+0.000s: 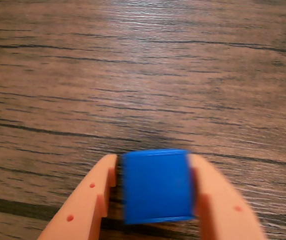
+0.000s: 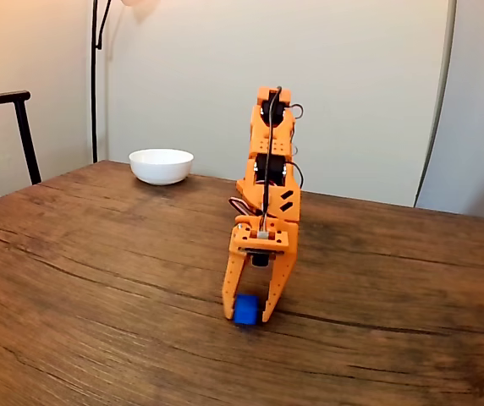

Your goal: Grasp the cube and drop it in the bowl

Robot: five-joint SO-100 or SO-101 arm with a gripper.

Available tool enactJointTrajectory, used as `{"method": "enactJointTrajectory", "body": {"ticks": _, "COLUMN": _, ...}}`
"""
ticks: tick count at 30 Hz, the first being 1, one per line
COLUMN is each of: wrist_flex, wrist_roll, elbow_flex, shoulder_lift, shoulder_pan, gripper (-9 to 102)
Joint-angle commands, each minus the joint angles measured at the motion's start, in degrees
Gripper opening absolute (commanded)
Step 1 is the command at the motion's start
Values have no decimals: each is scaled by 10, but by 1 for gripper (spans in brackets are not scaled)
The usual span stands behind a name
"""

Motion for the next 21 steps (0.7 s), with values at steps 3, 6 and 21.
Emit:
{"method": "enactJointTrajectory", "body": {"ticks": 3, "wrist_flex": 11, "wrist_roll": -2, "elbow_flex": 4, "shoulder_lift": 0, "shoulder_pan": -3, "gripper": 11}}
{"method": "enactJointTrajectory", "body": {"ticks": 6, "wrist_flex": 11, "wrist_roll": -2, "elbow_flex": 4, "shoulder_lift": 0, "shoulder_pan": -3, "gripper": 11}}
{"method": "enactJointTrajectory", "body": {"ticks": 21, "wrist_flex": 11, "wrist_roll": 0, "elbow_flex": -6, "shoulder_lift": 10, "shoulder_pan": -4, "gripper": 11}}
